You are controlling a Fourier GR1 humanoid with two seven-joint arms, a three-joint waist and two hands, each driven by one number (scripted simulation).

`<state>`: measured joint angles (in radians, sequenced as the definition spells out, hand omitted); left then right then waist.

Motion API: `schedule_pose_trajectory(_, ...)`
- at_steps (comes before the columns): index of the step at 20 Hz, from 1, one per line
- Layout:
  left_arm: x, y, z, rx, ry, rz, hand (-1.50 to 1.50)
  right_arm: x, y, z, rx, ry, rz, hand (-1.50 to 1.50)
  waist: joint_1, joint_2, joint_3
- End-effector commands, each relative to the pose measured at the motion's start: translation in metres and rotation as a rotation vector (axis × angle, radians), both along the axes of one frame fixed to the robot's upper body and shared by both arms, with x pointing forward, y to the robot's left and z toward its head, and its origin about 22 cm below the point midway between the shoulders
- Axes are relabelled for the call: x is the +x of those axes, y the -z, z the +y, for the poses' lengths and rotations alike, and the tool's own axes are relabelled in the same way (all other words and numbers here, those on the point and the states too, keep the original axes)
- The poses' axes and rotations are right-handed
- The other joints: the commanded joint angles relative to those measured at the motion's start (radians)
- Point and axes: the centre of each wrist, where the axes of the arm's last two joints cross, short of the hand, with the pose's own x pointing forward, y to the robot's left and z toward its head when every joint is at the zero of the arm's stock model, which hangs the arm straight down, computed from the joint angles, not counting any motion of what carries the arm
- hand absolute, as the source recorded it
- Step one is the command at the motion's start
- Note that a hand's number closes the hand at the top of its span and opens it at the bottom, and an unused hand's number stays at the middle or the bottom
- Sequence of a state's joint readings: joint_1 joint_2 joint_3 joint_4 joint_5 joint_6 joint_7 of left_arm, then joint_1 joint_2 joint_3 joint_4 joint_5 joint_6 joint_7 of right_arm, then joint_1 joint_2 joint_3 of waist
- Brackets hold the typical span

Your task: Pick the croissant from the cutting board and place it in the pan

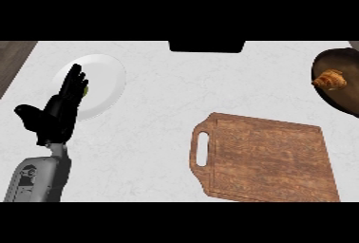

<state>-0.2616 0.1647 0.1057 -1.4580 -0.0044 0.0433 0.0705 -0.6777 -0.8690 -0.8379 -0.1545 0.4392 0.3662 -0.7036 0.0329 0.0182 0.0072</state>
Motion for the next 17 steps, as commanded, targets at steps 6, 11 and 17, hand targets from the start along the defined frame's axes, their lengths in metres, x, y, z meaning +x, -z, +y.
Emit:
schedule_pose_trajectory(6, -0.014, 0.008, 0.01, 0.008, -0.026, 0.007, 0.0, -0.075, -0.01, -0.05, 0.055, -0.099, -0.045, -1.5, -0.025, -0.014, -0.004)
schedule_pose_trajectory(11, -0.019, -0.001, -0.003, 0.015, -0.025, 0.017, 0.0, -0.101, -0.016, -0.063, 0.044, -0.113, -0.044, -1.5, -0.03, -0.019, -0.004)
schedule_pose_trajectory(17, -0.014, 0.011, 0.015, 0.0, -0.043, 0.018, 0.0, -0.094, -0.001, -0.053, -0.011, -0.1, 0.015, -1.5, -0.03, -0.018, -0.006)
